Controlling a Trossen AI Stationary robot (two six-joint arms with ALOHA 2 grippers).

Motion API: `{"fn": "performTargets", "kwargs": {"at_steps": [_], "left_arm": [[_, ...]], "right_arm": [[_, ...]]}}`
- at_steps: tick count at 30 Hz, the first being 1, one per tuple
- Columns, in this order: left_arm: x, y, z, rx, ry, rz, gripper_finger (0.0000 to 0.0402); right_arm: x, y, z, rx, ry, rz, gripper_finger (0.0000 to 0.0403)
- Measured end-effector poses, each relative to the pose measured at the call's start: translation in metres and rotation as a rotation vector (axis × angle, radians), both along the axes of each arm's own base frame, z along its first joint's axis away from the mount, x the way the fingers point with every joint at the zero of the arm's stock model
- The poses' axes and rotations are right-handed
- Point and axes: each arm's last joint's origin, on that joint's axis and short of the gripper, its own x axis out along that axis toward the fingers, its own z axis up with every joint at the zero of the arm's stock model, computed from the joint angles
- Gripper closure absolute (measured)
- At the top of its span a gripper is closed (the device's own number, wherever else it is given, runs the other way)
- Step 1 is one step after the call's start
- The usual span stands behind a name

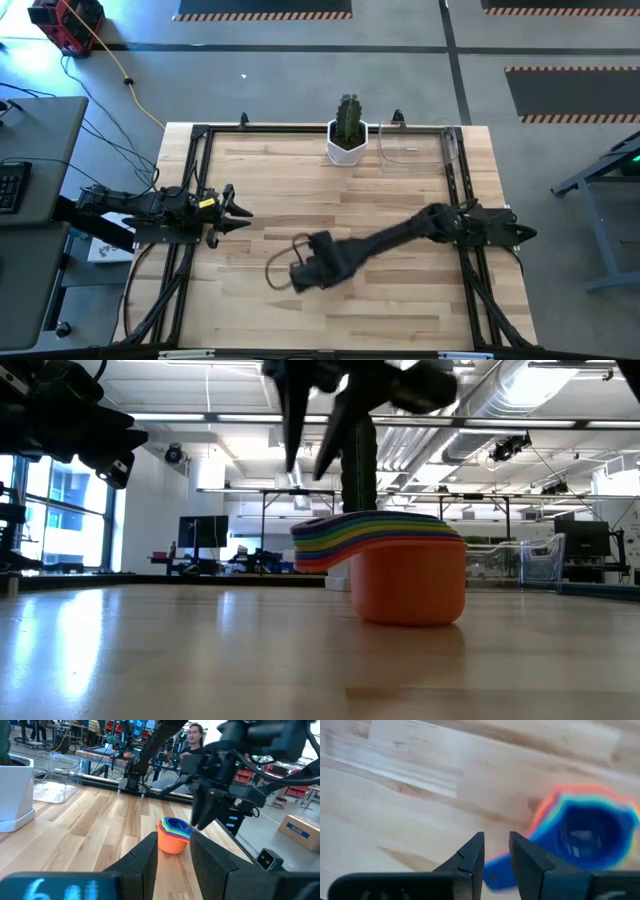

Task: Nest measuring cups in basket
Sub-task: Put the measuring cups into the transparent bin

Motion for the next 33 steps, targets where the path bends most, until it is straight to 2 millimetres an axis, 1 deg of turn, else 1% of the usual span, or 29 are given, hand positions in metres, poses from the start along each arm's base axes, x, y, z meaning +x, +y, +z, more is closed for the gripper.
{"fn": "performTargets", "kwargs": {"at_steps": [5, 9, 16, 20, 26, 33], "left_arm": [[0.000, 0.000, 0.000, 0.000, 0.000, 0.000, 0.0298], [0.000, 0.000, 0.000, 0.000, 0.000, 0.000, 0.0298], [0.000, 0.000, 0.000, 0.000, 0.000, 0.000, 0.0298], [0.000, 0.000, 0.000, 0.000, 0.000, 0.000, 0.0298], [0.000, 0.000, 0.000, 0.000, 0.000, 0.000, 0.0298], [0.000, 0.000, 0.000, 0.000, 0.000, 0.000, 0.0298]], "right_arm": [[0.016, -0.033, 0.000, 0.065, 0.023, 0.144, 0.0321], [0.021, -0.045, -0.005, 0.131, 0.057, 0.196, 0.0321], [0.026, -0.042, -0.028, 0.216, 0.129, 0.210, 0.0321], [0.024, -0.042, -0.030, 0.212, 0.156, 0.205, 0.0321], [0.021, -0.041, -0.038, 0.225, 0.218, 0.210, 0.0321], [0.017, -0.038, -0.038, 0.243, 0.262, 0.215, 0.0321]]}}
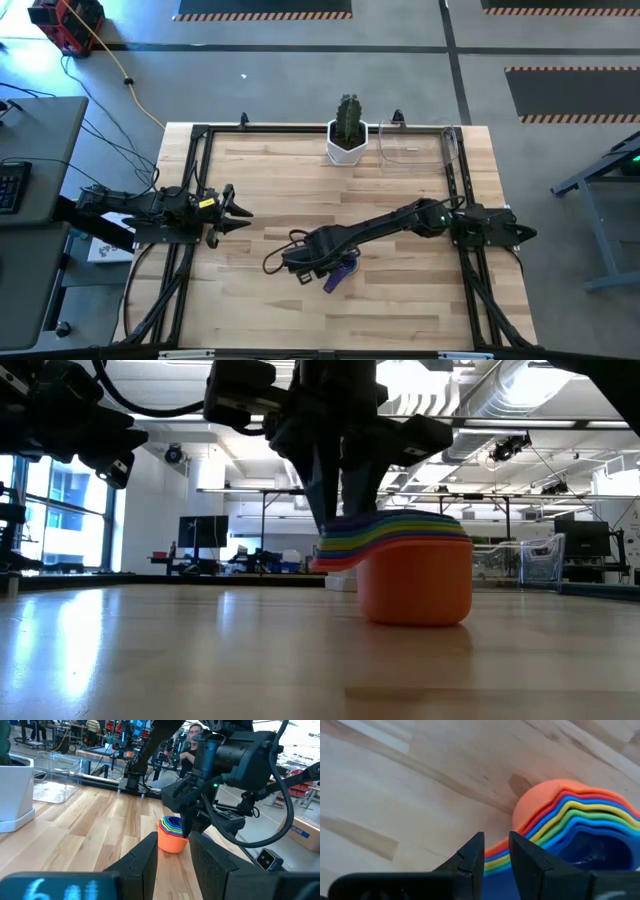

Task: Nest measuring cups in basket
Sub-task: Put the measuring cups into the transparent bin

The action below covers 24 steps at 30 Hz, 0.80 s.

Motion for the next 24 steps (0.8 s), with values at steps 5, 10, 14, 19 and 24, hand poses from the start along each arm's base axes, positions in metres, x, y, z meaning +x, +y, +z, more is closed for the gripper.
{"fn": "performTargets", "kwargs": {"at_steps": [5, 10, 14, 19, 24], "left_arm": [[0.000, 0.000, 0.000, 0.000, 0.000, 0.000, 0.0298], [0.000, 0.000, 0.000, 0.000, 0.000, 0.000, 0.0298], [0.000, 0.000, 0.000, 0.000, 0.000, 0.000, 0.0298], [0.000, 0.000, 0.000, 0.000, 0.000, 0.000, 0.0298], [0.000, 0.000, 0.000, 0.000, 0.000, 0.000, 0.0298]], "right_arm": [[-0.004, 0.007, 0.000, 0.000, 0.019, 0.015, 0.0321], [-0.011, 0.017, 0.000, 0.006, 0.065, 0.029, 0.0321], [-0.017, 0.025, 0.000, -0.009, 0.095, 0.035, 0.0321], [-0.022, 0.032, 0.000, -0.028, 0.112, 0.054, 0.0321], [-0.025, 0.038, 0.001, -0.032, 0.113, 0.068, 0.0321]]}}
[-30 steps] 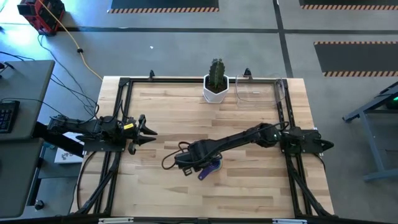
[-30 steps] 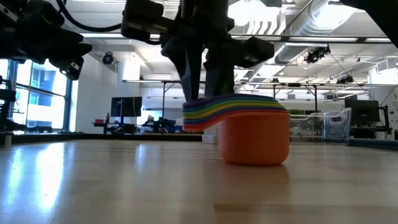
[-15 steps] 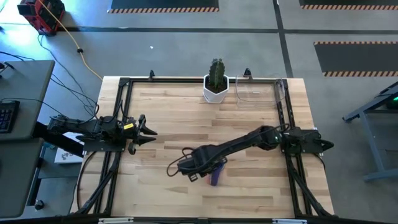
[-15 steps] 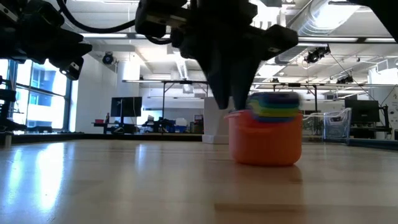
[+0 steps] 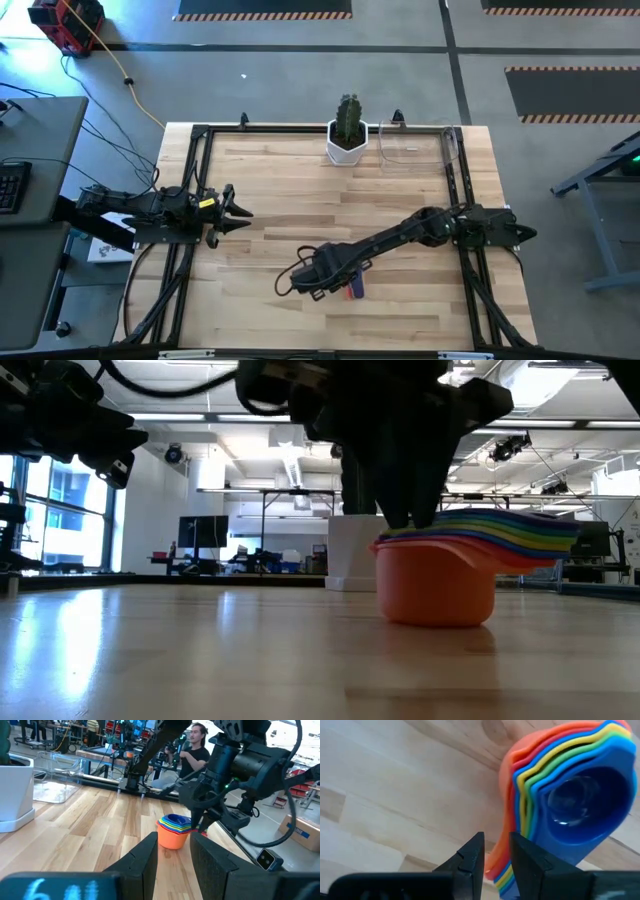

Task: Nest measuring cups in basket
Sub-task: Put the measuring cups into the transparent bin

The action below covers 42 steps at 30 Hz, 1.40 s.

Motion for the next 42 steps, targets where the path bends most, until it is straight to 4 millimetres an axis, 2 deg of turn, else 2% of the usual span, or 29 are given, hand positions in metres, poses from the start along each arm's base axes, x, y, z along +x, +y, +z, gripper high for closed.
{"fn": "performTargets", "kwargs": {"at_steps": [6, 12, 20, 24, 31, 37, 42], "left_arm": [[0.000, 0.000, 0.000, 0.000, 0.000, 0.000, 0.0298], [0.000, 0.000, 0.000, 0.000, 0.000, 0.000, 0.0298], [0.000, 0.000, 0.000, 0.000, 0.000, 0.000, 0.0298], [0.000, 0.000, 0.000, 0.000, 0.000, 0.000, 0.0298], [0.000, 0.000, 0.000, 0.000, 0.001, 0.000, 0.0298], [0.000, 0.000, 0.000, 0.000, 0.001, 0.000, 0.0298], [0.000, 0.000, 0.000, 0.000, 0.001, 0.000, 0.0298]], "right_arm": [[0.004, 0.008, 0.021, -0.015, -0.113, -0.020, 0.0321], [-0.006, 0.016, 0.044, -0.051, -0.193, -0.150, 0.0321], [-0.026, 0.046, 0.051, -0.111, -0.212, -0.287, 0.0307], [-0.038, 0.061, 0.051, -0.141, -0.202, -0.322, 0.0271], [-0.056, 0.081, 0.050, -0.182, -0.181, -0.338, 0.0179], [-0.064, 0.089, 0.039, -0.237, -0.184, -0.389, 0.0105], [-0.066, 0.091, 0.039, -0.244, -0.195, -0.399, 0.0060]]}}
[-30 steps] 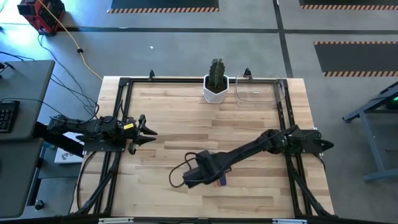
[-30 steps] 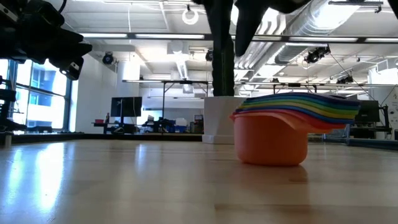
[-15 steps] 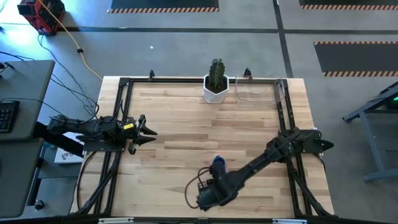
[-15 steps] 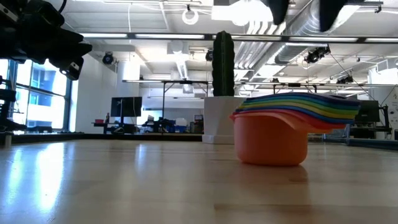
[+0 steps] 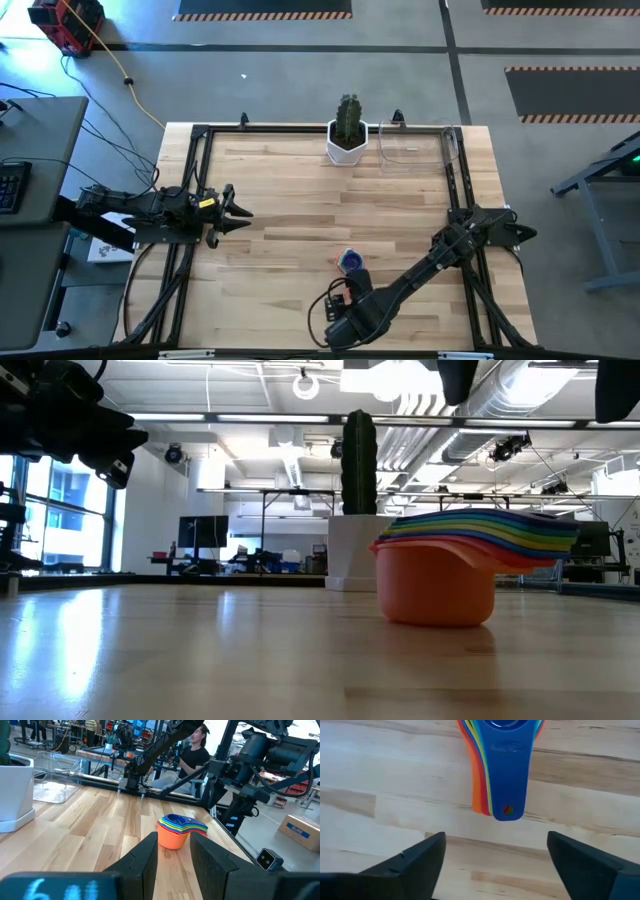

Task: Nest measuring cups in basket
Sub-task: Put the measuring cups into the transparent bin

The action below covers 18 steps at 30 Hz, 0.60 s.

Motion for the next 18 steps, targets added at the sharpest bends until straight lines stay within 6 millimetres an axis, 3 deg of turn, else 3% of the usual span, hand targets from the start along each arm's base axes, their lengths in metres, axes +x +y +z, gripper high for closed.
{"fn": "performTargets", "kwargs": {"at_steps": [7, 18], "left_arm": [[0.000, 0.000, 0.000, 0.000, 0.000, 0.000, 0.0298], [0.000, 0.000, 0.000, 0.000, 0.000, 0.000, 0.0298]], "right_arm": [[0.005, -0.008, -0.012, -0.022, 0.028, -0.044, 0.0026], [0.014, -0.027, -0.033, -0.063, 0.083, -0.071, 0.0027]]}}
